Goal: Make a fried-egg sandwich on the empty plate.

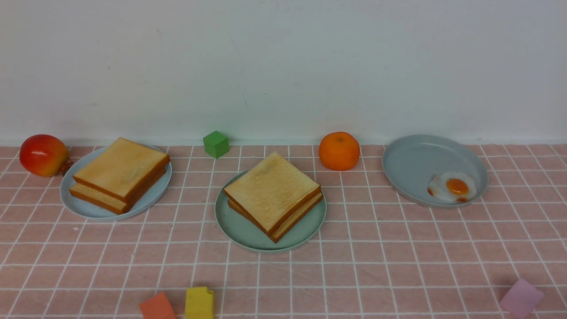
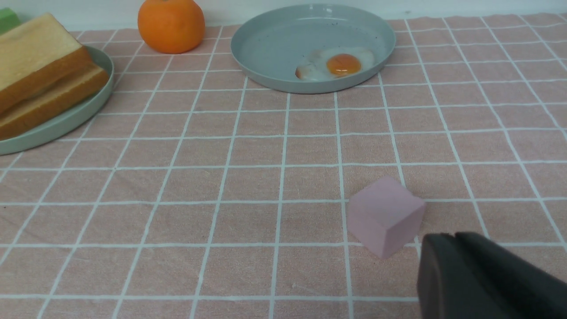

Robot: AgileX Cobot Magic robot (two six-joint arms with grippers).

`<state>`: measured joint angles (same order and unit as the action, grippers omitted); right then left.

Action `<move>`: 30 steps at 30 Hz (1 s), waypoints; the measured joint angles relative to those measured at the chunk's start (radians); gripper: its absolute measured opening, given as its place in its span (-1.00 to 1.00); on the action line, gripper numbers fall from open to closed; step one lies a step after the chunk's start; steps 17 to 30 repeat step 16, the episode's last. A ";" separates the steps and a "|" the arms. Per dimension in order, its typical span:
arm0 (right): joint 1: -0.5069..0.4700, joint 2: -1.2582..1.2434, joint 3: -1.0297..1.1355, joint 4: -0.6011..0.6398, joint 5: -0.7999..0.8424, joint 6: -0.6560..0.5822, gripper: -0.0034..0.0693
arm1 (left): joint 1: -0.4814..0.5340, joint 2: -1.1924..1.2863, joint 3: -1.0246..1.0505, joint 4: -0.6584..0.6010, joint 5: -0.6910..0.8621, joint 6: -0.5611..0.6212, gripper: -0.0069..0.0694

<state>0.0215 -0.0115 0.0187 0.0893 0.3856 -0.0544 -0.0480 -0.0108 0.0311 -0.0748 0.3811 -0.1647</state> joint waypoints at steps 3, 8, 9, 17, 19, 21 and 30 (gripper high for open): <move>0.000 0.000 0.000 0.001 0.000 0.000 -0.74 | 0.000 0.000 0.000 0.000 0.000 0.000 -0.83; 0.000 0.000 0.000 0.001 0.000 0.000 -0.72 | 0.000 0.000 0.000 0.000 0.000 0.000 -0.82; 0.000 0.000 0.000 0.001 0.000 0.000 -0.72 | 0.000 0.000 0.000 0.000 0.000 0.000 -0.82; 0.000 0.000 0.000 0.001 0.000 0.000 -0.69 | 0.000 0.000 0.000 0.000 0.000 0.000 -0.81; 0.000 0.000 0.000 0.001 0.000 0.000 -0.69 | 0.000 0.000 0.000 0.000 0.000 0.000 -0.81; 0.000 0.000 0.000 0.001 0.000 0.000 -0.69 | 0.000 0.000 0.000 0.000 0.000 0.000 -0.81; 0.000 0.000 0.000 0.001 0.000 0.000 -0.69 | 0.000 0.000 0.000 0.000 0.000 0.000 -0.81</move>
